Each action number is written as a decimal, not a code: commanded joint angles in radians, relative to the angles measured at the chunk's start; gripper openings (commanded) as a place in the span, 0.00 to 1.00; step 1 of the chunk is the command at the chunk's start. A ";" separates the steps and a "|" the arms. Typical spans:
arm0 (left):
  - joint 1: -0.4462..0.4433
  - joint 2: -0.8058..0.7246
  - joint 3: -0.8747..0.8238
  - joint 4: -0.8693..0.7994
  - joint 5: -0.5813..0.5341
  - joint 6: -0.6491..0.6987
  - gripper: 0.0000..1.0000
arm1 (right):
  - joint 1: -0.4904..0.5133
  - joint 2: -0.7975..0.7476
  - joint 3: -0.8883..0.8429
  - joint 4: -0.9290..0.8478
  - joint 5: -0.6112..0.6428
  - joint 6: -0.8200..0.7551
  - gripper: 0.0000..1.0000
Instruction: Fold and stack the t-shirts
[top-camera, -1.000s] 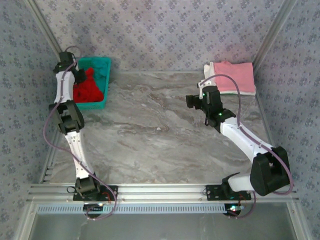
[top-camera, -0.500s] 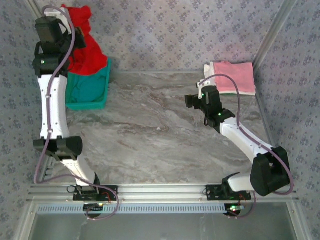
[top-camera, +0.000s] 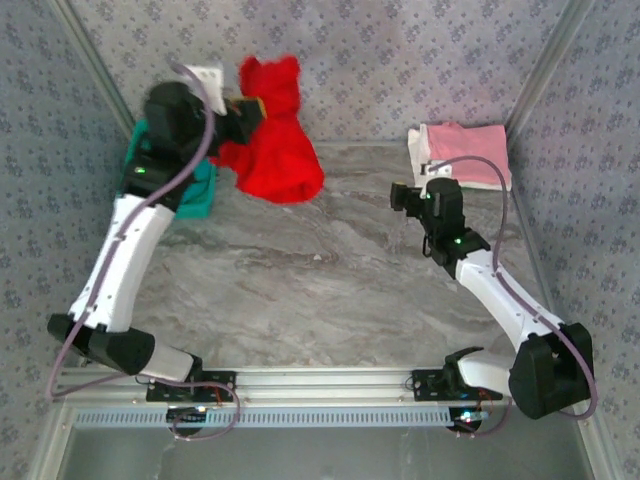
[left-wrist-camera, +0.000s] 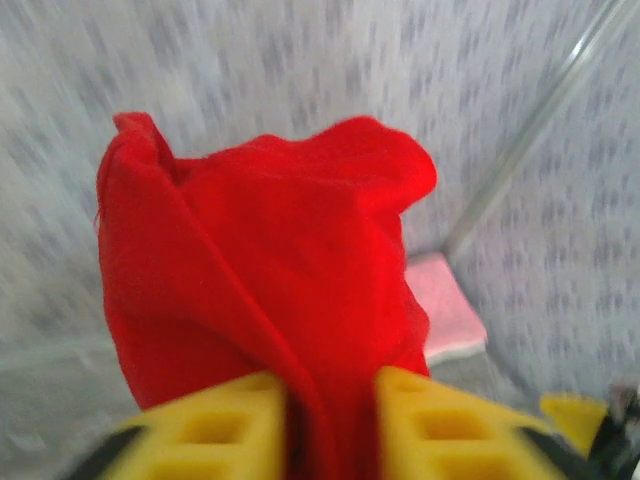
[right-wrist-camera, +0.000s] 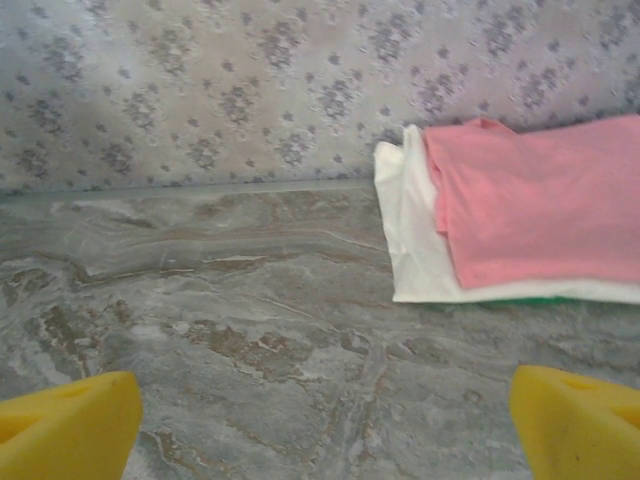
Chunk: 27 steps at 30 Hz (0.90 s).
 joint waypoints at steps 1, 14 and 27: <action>0.006 0.136 -0.156 0.186 0.095 -0.106 0.73 | -0.022 -0.012 -0.024 -0.006 -0.012 0.069 0.96; 0.064 -0.140 -0.614 0.165 -0.018 0.040 0.72 | 0.159 0.156 0.113 -0.103 -0.304 0.010 0.88; 0.006 0.264 -0.618 0.234 -0.008 0.102 0.69 | 0.203 0.659 0.548 -0.321 -0.457 0.118 0.67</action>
